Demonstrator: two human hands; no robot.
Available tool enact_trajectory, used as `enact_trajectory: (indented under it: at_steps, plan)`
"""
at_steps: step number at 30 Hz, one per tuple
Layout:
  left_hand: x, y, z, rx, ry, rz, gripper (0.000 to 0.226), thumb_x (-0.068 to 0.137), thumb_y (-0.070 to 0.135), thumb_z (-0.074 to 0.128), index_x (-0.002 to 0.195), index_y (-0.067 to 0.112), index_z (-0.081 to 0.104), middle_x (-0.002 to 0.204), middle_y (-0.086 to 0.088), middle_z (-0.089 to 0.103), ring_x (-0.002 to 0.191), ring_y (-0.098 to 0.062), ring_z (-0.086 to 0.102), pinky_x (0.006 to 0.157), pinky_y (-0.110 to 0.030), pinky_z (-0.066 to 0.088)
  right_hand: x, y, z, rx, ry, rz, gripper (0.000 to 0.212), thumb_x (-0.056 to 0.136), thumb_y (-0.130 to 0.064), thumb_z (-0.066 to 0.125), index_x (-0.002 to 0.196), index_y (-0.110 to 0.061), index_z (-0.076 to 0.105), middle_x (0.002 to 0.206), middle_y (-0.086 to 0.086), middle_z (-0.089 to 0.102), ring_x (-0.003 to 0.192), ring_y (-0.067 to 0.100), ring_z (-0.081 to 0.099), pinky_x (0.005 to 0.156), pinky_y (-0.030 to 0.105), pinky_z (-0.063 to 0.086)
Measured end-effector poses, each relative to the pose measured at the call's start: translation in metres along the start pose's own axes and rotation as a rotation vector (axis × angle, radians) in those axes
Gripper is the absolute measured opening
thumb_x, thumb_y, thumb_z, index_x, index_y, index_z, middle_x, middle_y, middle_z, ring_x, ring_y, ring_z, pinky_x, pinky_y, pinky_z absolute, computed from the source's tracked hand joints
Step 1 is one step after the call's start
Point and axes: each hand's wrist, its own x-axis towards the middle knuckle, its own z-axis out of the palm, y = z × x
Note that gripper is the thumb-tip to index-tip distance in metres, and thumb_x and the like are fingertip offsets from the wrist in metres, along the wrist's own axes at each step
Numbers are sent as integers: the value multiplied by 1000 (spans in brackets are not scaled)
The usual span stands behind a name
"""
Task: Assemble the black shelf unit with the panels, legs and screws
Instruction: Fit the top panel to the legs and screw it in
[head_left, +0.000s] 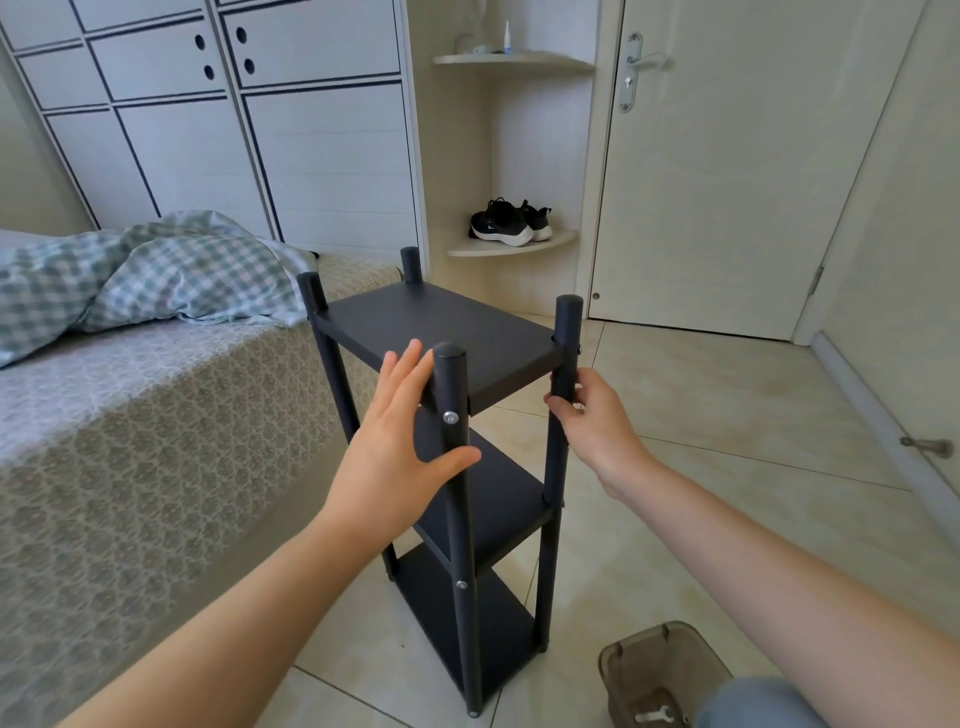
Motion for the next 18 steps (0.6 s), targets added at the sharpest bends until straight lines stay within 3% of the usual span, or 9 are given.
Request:
enact_trajectory:
  at_steps: [5,8,10,12,14,16,18]
  plan:
    - [0,-3,-3,-47,24,-39,93,84,25,78,156,38,21,163,24,13,150,4,3,119,-24,14,-8,1,-6,14,15,23,25,98,-18,56,122,-17,50,115,0,60,104,20,57,97,41,51]
    - [1,-6,-3,-77,55,-83,94,85,23,79,157,36,20,160,19,27,148,-3,24,120,-29,25,-15,4,-10,25,41,19,26,96,-18,59,120,-18,51,115,0,61,104,21,60,94,43,53]
    - [3,-8,-4,-126,75,-127,94,84,20,79,157,36,21,154,19,37,135,-7,47,109,-25,42,-20,6,-12,35,56,24,26,94,-19,63,118,-18,52,113,-1,63,103,22,62,92,43,55]
    - [6,-8,-4,-175,98,-202,90,86,17,78,155,35,25,138,19,48,100,2,67,86,-8,48,-24,6,-14,48,62,33,27,91,-21,67,115,-18,53,109,-1,64,100,22,64,90,45,56]
    - [9,-11,-3,-194,128,-255,76,87,18,76,149,33,35,120,15,60,83,0,70,86,-19,55,-29,6,-15,52,55,41,30,89,-23,70,113,-17,53,107,-1,65,98,22,64,89,46,56]
    - [14,-17,-1,-214,150,-296,54,87,18,75,132,31,50,104,12,66,86,-10,71,91,-40,58,-33,7,-16,51,41,41,32,86,-25,73,110,-18,54,106,-1,65,97,22,65,88,47,57]
    - [18,-20,1,-234,160,-321,32,88,15,74,113,29,58,99,11,67,88,-14,71,89,-44,58,-38,6,-18,45,21,36,32,84,-27,75,107,-20,54,103,-4,65,97,19,65,87,47,57]
